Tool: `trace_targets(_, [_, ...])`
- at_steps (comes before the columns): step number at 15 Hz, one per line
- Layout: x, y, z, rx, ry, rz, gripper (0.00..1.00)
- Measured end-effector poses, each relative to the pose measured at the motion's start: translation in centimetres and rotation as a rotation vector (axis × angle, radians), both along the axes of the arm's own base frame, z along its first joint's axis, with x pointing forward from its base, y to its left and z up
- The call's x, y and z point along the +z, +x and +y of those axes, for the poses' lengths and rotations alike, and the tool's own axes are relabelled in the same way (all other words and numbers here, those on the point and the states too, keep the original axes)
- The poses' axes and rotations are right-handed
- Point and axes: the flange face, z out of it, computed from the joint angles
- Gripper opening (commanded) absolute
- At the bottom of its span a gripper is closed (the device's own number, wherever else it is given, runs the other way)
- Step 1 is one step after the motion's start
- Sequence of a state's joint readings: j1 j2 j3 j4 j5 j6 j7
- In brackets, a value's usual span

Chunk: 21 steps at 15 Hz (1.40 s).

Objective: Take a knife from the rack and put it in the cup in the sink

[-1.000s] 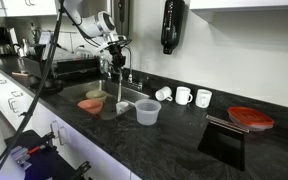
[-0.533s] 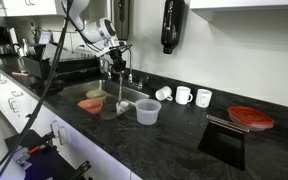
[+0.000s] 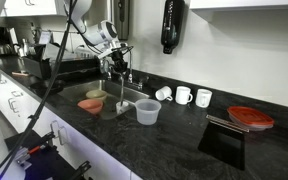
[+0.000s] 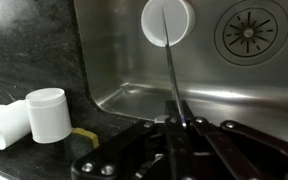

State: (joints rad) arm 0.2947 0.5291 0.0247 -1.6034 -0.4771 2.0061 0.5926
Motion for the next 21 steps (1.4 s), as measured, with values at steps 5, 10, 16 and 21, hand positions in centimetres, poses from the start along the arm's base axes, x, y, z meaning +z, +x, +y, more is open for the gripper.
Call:
trace_targets(5, [-1.3, -0.3, 0.1, 0.005, -0.007, 0.023, 0.01])
trace_targets(10, [-1.8, -0.5, 0.0, 0.006, -0.010, 0.032, 0.22])
trace_targets(16, [-3.1, -0.9, 0.2, 0.012, -0.018, 0.057, 0.73])
trace_targets(21, [-3.1, -0.8, 0.1, 0.013, -0.018, 0.058, 1.00])
